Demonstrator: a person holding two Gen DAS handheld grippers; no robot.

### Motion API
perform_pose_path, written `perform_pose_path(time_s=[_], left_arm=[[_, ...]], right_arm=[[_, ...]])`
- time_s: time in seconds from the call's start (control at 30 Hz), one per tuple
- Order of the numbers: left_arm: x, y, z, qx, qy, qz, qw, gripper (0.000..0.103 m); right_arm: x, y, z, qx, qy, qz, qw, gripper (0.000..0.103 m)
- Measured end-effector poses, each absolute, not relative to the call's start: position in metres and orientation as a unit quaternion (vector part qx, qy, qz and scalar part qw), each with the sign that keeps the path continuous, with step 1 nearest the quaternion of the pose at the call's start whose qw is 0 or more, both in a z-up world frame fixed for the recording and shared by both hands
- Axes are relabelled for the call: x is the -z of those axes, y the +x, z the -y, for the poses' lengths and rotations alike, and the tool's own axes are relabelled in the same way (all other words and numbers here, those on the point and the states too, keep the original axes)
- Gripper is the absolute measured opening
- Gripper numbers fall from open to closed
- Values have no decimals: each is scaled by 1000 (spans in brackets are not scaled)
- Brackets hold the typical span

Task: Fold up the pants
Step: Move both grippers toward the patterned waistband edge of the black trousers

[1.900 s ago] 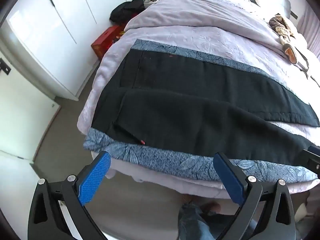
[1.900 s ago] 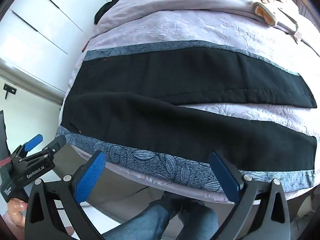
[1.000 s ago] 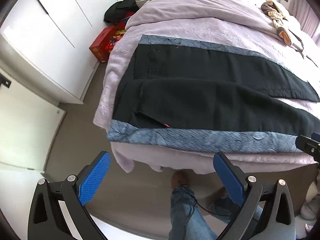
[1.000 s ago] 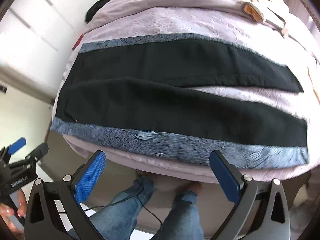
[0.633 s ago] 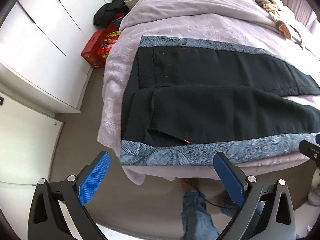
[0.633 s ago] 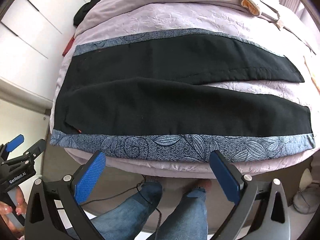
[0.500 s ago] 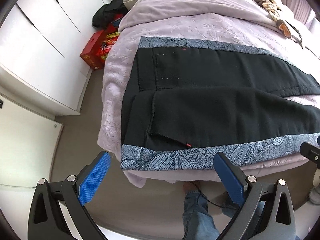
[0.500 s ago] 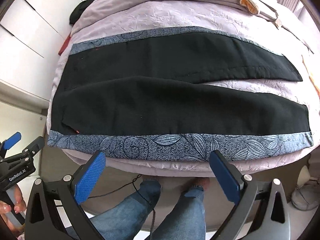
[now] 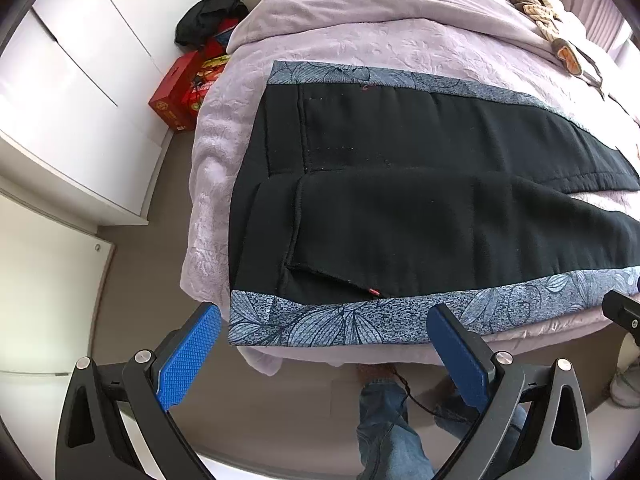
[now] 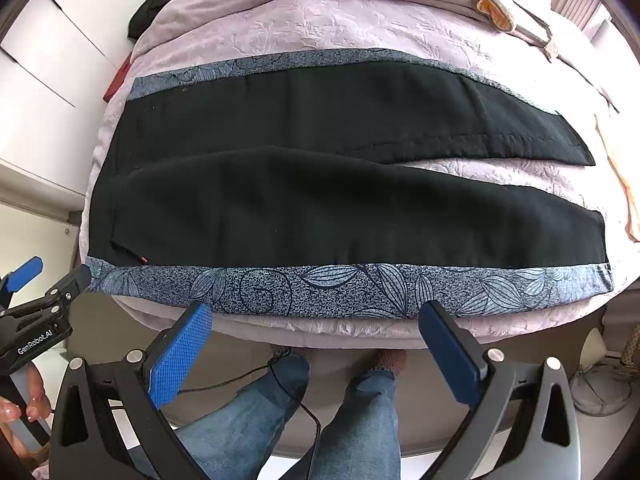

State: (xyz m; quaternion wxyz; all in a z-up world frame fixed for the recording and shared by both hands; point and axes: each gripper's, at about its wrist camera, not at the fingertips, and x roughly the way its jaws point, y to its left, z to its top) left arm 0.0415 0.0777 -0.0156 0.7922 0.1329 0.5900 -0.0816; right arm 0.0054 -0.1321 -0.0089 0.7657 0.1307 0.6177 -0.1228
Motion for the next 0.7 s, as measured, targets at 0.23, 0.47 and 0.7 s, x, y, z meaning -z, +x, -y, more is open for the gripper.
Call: perform_pose_path(time_s=[0.23,0.47,0.7], left_arm=[[18,42,-81,81,135,-591,791,103],[18,45,-82,74,134,-590,792,103],[21,46,-83,83,126,-595,789,103]], right_arm=[[11,7,131,128,128,-620,764,103],[11,9,131,128,125,-621,763,103],[13,11,134,129,124,-625,760,103]])
